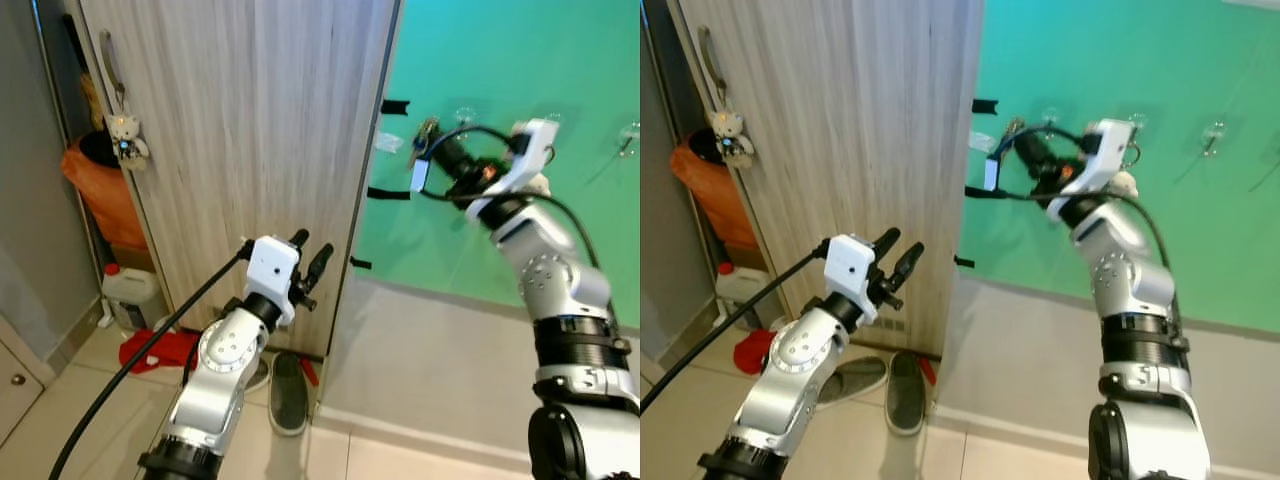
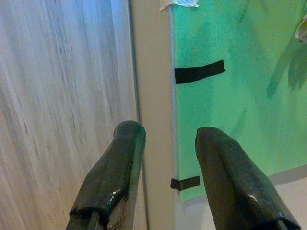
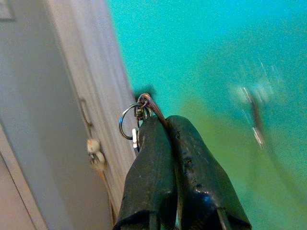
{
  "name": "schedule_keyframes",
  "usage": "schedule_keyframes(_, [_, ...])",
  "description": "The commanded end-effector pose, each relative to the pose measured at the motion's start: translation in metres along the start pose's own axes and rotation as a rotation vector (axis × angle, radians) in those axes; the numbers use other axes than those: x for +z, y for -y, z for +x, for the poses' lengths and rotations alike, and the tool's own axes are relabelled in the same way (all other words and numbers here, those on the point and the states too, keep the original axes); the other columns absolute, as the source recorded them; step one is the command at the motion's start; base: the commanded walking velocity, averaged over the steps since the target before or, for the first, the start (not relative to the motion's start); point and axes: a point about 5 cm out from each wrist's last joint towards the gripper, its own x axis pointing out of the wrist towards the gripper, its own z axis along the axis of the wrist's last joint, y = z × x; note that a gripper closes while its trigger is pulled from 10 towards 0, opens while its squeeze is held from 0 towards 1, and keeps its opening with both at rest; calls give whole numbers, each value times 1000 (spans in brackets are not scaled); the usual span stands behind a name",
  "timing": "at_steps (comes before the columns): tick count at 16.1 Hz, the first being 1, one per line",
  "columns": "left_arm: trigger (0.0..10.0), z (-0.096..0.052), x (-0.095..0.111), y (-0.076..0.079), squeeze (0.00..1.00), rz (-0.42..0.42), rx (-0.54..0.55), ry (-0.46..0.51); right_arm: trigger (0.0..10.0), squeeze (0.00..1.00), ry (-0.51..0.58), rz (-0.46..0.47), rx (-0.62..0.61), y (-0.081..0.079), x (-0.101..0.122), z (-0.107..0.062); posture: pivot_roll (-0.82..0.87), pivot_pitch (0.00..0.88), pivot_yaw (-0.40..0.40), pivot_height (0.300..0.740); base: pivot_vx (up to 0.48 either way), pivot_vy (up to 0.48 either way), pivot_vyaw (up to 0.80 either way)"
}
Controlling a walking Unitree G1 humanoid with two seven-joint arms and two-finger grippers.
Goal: Hang keys on a hook
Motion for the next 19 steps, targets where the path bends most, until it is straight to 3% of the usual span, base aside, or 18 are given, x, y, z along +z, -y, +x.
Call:
schedule_keyframes(1, [10000,3,3,4,0,11,-18,13,0,0,32,-38,32,-4,16,-1,-28,0,-62,740,0,0,0])
schedule_keyframes(3, [10000,4,3,5,0,9,-19,13,0,0,41,-34,39,-4,22,-3,-34,0,-64,740,0,0,0])
schedule_keyframes(11, [10000,3,2,6,0,6,-26,9,0,0,82,39,-114,24,29,-28,-40,0,-57,740,0,0,0])
schedule_keyframes(19, [10000,5,2,7,0,4,-40,9,0,0,83,81,-172,34,27,-37,-49,0,-50,740,0,0,0])
